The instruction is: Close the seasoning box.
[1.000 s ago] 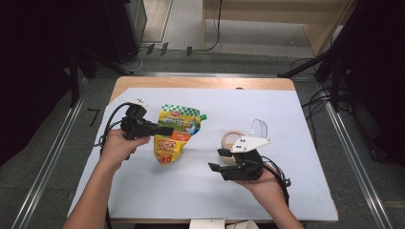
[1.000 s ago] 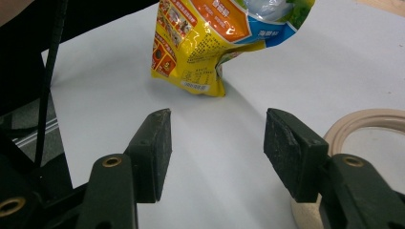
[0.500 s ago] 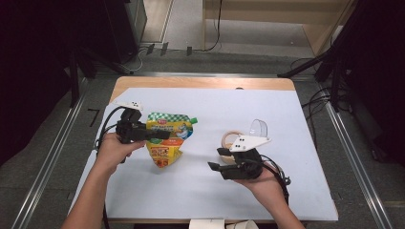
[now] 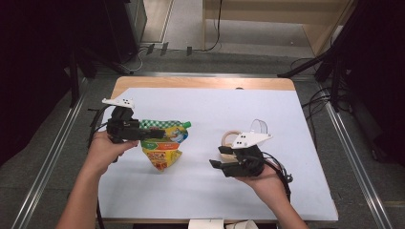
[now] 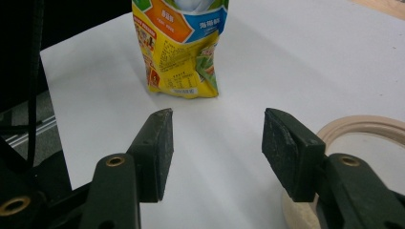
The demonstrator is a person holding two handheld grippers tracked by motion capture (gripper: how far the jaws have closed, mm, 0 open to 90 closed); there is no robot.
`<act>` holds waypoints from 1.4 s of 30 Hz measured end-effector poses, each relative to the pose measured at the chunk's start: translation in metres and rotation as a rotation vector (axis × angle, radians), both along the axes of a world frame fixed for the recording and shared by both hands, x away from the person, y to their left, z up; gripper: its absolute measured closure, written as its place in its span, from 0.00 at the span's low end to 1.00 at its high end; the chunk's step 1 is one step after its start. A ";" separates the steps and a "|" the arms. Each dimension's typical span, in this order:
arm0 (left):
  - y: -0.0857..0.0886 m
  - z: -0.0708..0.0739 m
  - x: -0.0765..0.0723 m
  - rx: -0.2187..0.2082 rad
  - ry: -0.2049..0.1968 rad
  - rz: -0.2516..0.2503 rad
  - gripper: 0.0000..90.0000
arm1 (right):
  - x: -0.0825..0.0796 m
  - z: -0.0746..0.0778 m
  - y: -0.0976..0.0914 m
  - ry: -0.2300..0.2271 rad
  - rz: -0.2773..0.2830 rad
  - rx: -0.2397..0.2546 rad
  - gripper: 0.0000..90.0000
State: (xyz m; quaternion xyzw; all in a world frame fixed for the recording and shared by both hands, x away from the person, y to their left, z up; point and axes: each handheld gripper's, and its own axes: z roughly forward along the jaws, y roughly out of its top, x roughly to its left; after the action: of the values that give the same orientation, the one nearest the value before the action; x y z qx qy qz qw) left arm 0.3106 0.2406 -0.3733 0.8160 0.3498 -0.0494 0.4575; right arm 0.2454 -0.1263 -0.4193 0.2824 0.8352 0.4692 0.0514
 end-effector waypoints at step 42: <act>0.075 -0.004 -0.001 0.041 -0.014 0.172 0.45 | 0.003 0.064 -0.085 0.012 -0.147 0.097 0.89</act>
State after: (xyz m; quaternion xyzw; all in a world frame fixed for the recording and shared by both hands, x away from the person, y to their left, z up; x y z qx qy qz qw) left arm 0.3100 0.3155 -0.3772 0.7925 0.4162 0.0028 0.4458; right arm 0.2487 -0.2111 -0.3556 0.3480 0.7887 0.5024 0.0669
